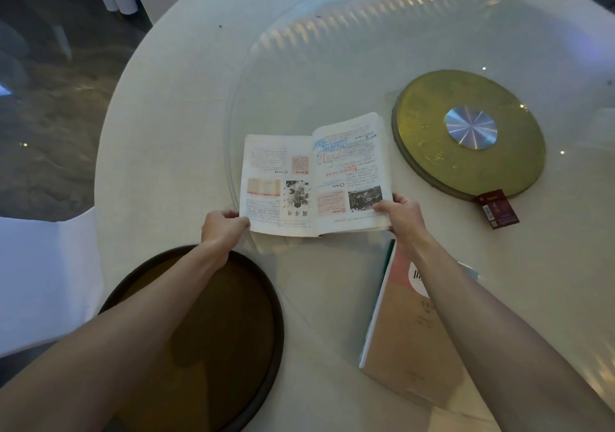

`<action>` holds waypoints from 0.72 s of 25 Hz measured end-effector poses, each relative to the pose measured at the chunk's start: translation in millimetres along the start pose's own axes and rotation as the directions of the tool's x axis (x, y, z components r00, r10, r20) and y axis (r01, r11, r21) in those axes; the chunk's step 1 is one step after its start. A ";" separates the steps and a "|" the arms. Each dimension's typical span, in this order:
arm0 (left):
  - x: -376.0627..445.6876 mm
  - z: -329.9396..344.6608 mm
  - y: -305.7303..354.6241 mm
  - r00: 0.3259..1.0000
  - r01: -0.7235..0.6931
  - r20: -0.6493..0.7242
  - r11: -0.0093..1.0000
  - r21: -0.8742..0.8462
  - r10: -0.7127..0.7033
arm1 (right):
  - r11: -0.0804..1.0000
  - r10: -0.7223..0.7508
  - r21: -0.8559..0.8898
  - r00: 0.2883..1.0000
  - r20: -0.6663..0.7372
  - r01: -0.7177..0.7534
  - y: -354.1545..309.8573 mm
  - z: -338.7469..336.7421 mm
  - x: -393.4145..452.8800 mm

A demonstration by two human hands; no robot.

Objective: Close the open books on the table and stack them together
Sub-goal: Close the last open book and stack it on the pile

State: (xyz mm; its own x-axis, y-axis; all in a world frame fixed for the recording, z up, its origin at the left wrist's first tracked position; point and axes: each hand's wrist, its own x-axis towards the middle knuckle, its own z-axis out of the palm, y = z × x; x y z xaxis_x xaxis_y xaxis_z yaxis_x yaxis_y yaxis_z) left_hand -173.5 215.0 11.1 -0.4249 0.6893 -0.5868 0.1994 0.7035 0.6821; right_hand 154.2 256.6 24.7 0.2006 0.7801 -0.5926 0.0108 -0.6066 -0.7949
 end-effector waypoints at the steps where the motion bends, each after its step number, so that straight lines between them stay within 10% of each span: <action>1: -7.6 -1.9 1.9 0.999 -0.033 0.004 0.998 -0.048 0.033 | 1.000 -0.002 -0.014 1.000 0.011 0.002 1.0 -3.4 -7.2; 10: -80.6 20.6 24.7 0.920 -0.063 0.326 0.904 -0.422 0.216 | 0.991 -0.129 -0.017 0.972 0.194 0.134 -6.7 3.3 -94.2; 18: -134.2 58.9 17.2 0.813 -0.036 0.526 0.922 -0.384 0.251 | 0.903 -0.154 -0.299 0.883 0.443 0.307 10.0 36.1 -157.8</action>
State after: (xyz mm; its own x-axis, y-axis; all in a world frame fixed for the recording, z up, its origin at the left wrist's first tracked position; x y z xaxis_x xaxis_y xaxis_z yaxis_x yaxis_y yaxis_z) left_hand -61.1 144.8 75.9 0.1692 0.8275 -0.5354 -0.1404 0.5579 0.8179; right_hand 87.2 133.0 105.6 -0.2581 0.8503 -0.4586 0.3641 -0.3540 -0.8615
